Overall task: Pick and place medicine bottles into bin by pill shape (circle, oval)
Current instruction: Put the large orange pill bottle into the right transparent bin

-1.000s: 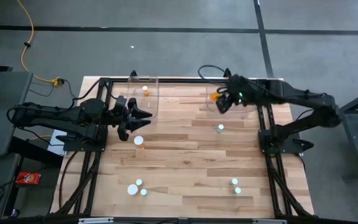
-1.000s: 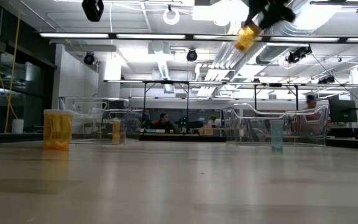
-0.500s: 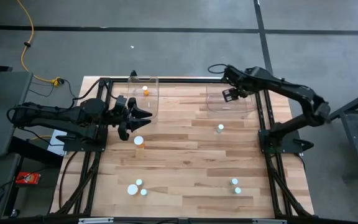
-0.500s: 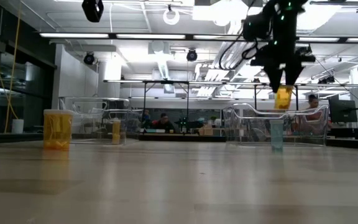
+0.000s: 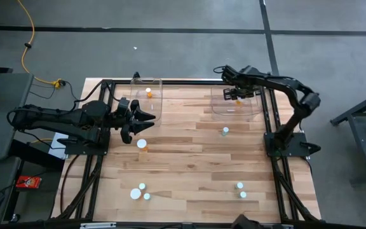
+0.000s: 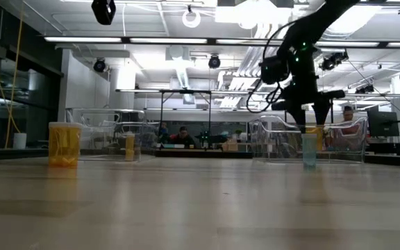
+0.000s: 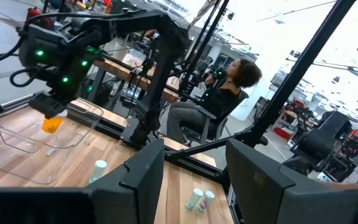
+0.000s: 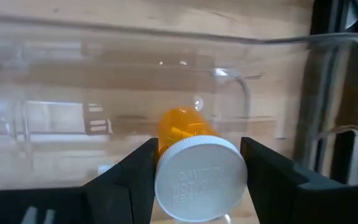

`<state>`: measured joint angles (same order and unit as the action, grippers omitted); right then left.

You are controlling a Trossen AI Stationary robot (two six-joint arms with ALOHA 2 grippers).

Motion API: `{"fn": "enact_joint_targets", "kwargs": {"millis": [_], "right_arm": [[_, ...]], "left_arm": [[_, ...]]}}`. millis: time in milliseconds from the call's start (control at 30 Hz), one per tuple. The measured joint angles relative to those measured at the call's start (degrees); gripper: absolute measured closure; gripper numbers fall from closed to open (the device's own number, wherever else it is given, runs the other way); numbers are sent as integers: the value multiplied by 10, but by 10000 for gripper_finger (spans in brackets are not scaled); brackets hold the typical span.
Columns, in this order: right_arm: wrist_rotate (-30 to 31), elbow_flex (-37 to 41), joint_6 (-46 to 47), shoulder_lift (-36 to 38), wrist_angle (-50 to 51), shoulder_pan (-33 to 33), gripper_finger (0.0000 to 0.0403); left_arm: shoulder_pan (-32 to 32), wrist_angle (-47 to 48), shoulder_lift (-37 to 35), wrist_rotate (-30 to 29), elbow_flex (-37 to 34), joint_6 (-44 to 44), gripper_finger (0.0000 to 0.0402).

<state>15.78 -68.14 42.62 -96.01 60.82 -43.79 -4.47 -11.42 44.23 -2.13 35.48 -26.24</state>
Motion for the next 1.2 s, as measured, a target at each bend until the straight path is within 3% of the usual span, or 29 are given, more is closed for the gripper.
{"fn": "enact_joint_targets", "kwargs": {"millis": [333, 933, 1200], "right_arm": [[-32, 0, 11, -17, -29, -26, 212], [-14, 0, 23, -17, -29, -28, 143], [13, 0, -91, 67, -29, -18, 141]], "left_arm": [[0, 0, 0, 0, 0, 1, 238], [0, 0, 0, 0, 0, 5, 238], [0, 0, 0, 0, 0, 5, 238]]}}
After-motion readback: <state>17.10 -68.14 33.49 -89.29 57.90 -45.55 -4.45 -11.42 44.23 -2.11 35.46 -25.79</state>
